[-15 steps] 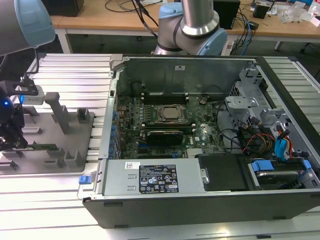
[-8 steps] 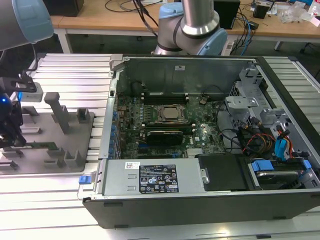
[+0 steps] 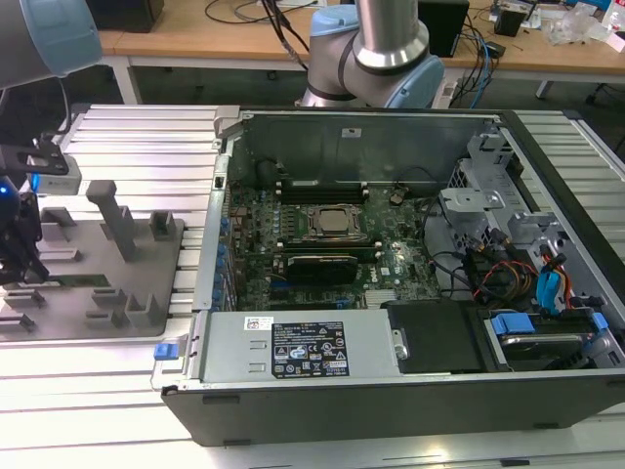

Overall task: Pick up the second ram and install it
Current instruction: 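Pick up the second ram and move it above second insertion slot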

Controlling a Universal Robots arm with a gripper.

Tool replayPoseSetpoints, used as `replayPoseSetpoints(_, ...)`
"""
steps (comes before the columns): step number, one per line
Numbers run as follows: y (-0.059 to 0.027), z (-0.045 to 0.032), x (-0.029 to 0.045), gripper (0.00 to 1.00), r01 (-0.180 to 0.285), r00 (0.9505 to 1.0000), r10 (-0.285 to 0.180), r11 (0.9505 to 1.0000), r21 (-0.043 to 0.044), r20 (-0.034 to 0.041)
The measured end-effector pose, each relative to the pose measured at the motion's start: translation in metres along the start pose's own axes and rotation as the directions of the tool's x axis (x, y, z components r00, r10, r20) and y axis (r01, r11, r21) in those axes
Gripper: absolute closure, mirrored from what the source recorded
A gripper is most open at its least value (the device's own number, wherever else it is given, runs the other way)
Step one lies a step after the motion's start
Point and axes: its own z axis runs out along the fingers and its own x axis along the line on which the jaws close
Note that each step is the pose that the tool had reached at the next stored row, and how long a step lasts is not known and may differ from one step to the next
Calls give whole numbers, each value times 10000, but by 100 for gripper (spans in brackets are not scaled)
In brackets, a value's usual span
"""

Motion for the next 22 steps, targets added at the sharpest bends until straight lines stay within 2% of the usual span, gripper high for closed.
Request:
replayPoseSetpoints(10,6,-181,-11,91,1,10000,-1,10000,1,2)
replayPoseSetpoints(17,9,-257,-15,91,0,10000,0,10000,0,11)
replayPoseSetpoints(22,11,-352,-20,91,2,10000,-2,10000,2,11)
